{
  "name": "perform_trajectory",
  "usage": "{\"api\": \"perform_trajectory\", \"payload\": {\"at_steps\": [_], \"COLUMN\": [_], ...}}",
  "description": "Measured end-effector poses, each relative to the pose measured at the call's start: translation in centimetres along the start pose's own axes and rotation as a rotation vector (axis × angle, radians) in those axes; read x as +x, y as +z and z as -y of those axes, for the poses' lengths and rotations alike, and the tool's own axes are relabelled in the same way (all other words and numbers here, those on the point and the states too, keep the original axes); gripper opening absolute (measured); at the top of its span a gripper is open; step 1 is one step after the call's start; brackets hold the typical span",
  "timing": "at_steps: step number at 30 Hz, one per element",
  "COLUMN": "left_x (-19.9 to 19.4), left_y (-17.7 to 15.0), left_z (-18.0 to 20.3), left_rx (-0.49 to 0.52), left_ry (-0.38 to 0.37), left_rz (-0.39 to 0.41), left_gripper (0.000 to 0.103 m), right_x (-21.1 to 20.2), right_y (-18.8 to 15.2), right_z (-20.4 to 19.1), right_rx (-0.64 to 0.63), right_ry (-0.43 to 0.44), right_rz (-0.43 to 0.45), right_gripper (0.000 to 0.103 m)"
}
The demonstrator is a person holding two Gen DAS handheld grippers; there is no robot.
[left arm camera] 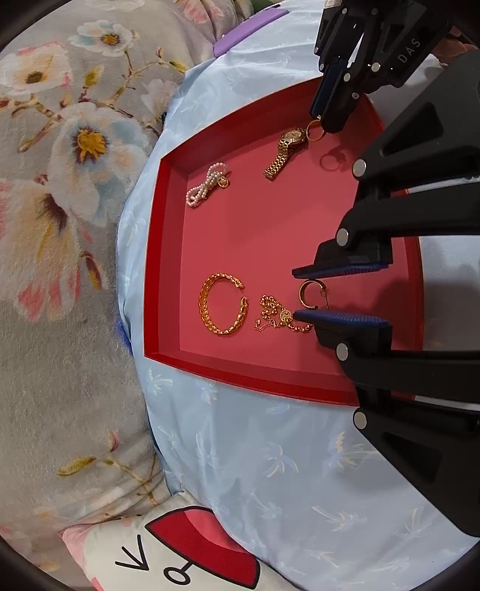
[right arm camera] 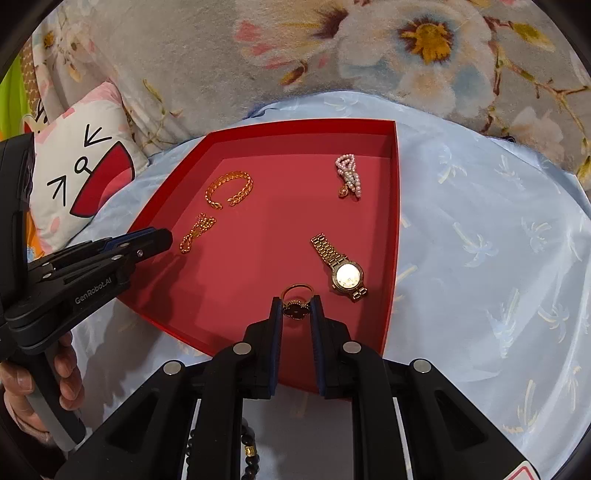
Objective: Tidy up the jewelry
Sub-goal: 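Carry the ring and earring into the red box and open both tools, then withdraw both tools and move the right tool toward another hoop earring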
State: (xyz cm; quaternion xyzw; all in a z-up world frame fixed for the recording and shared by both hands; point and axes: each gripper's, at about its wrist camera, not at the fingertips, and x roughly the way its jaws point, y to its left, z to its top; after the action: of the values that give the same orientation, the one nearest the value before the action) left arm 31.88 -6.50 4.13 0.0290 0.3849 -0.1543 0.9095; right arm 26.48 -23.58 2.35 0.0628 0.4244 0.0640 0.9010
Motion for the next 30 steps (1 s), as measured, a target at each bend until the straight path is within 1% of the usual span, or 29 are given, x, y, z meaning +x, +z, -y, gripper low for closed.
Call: {"api": "perform_trajectory", "payload": {"at_steps": [2, 3, 4, 5, 6, 7, 10, 13, 16, 19, 21, 23, 25, 29, 30], "left_x": [0.1, 0.1, 0.1, -0.2, -0.4, -0.9, -2.7, -5.1, -7.0, -8.4, -9.1, -9.8, -10.4, -11.8, -12.0], "left_y": [-0.1, -0.1, -0.1, -0.1, -0.1, 0.0, 0.0, -0.9, -2.6, -4.9, -6.3, -8.2, -9.9, -12.9, -13.4], "left_z": [0.2, 0.2, 0.3, 0.2, 0.1, 0.1, -0.4, -0.7, -0.7, -0.3, -0.1, 0.2, 0.6, 1.2, 1.4], "left_rx": [0.01, 0.013, 0.014, 0.013, 0.011, 0.009, -0.005, -0.007, -0.001, 0.01, 0.015, 0.024, 0.028, 0.023, 0.022], "left_ry": [0.016, 0.026, 0.041, 0.051, 0.061, 0.074, 0.062, 0.051, 0.038, 0.043, 0.041, 0.056, 0.054, 0.051, 0.053], "left_rz": [0.009, 0.012, 0.019, 0.029, 0.04, 0.053, 0.079, 0.101, 0.102, 0.086, 0.078, 0.062, 0.052, 0.047, 0.048], "left_gripper": [0.018, 0.024, 0.037, 0.043, 0.051, 0.055, 0.062, 0.067, 0.072, 0.072, 0.072, 0.074, 0.075, 0.076, 0.078], "right_x": [-0.1, -0.2, -0.5, -0.9, -1.5, -2.2, -5.5, -9.4, -12.2, -14.2, -15.0, -15.5, -15.7, -15.3, -14.9], "right_y": [-0.1, -0.2, -0.2, -0.2, -0.2, -0.1, -0.1, -0.8, -3.2, -5.9, -7.8, -9.5, -10.9, -13.8, -14.4], "right_z": [0.0, 0.0, -0.1, -0.2, -0.2, -0.1, 0.8, 2.0, 3.8, 5.3, 5.9, 6.2, 6.0, 5.1, 4.9], "right_rx": [-0.001, -0.004, -0.006, -0.006, -0.005, -0.002, 0.016, 0.029, 0.047, 0.069, 0.087, 0.096, 0.095, 0.087, 0.088], "right_ry": [-0.001, -0.007, -0.008, -0.007, -0.004, 0.002, 0.014, -0.001, -0.036, -0.082, -0.099, -0.101, -0.108, -0.07, -0.061], "right_rz": [0.006, 0.01, 0.019, 0.029, 0.039, 0.051, 0.094, 0.137, 0.154, 0.154, 0.15, 0.138, 0.127, 0.092, 0.08], "right_gripper": [0.016, 0.02, 0.024, 0.025, 0.027, 0.028, 0.032, 0.038, 0.039, 0.039, 0.039, 0.039, 0.039, 0.039, 0.039]}}
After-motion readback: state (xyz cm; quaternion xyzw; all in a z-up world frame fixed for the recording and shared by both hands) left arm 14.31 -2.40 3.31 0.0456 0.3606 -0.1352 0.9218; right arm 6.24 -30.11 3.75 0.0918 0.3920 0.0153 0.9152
